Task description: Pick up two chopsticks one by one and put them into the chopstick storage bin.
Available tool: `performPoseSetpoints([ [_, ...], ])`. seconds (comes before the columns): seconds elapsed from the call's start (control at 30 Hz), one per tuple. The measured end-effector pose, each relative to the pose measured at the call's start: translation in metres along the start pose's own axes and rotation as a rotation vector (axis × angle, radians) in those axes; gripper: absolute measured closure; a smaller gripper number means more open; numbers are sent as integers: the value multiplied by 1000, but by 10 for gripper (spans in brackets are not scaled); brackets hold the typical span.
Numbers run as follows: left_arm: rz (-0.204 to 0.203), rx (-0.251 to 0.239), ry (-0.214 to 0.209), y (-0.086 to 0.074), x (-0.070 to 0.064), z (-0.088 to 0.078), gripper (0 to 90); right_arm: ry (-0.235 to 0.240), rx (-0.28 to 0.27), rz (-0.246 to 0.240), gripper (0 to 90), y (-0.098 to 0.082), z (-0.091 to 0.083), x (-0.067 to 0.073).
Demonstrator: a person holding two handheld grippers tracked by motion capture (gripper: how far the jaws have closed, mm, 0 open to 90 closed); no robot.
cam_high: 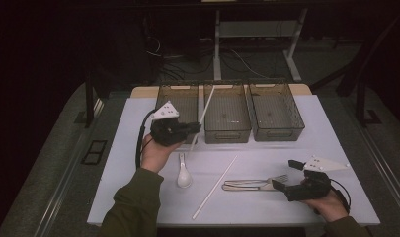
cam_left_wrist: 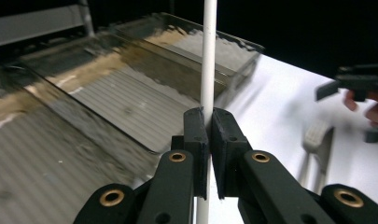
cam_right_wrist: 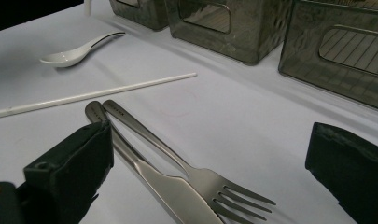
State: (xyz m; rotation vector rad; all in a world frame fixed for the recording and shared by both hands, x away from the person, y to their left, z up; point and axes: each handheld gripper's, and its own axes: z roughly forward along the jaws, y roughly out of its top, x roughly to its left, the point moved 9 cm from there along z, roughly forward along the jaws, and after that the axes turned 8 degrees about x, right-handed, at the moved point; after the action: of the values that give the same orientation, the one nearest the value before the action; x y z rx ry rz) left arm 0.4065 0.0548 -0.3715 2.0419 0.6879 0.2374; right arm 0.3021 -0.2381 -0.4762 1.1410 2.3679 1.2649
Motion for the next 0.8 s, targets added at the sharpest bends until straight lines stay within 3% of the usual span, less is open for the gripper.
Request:
performPoseSetpoints([
  [0.47,6,-2,132,41,60,-16,845,0,-4,6,11,0,-1,0],
  [0.63,-6,20,173,39,83,-15,846,1,-5,9,11,0,-1,0],
  [0.8,-34,70,213,26,107,-10,845,2,0,16,11,-1,-1,0],
])
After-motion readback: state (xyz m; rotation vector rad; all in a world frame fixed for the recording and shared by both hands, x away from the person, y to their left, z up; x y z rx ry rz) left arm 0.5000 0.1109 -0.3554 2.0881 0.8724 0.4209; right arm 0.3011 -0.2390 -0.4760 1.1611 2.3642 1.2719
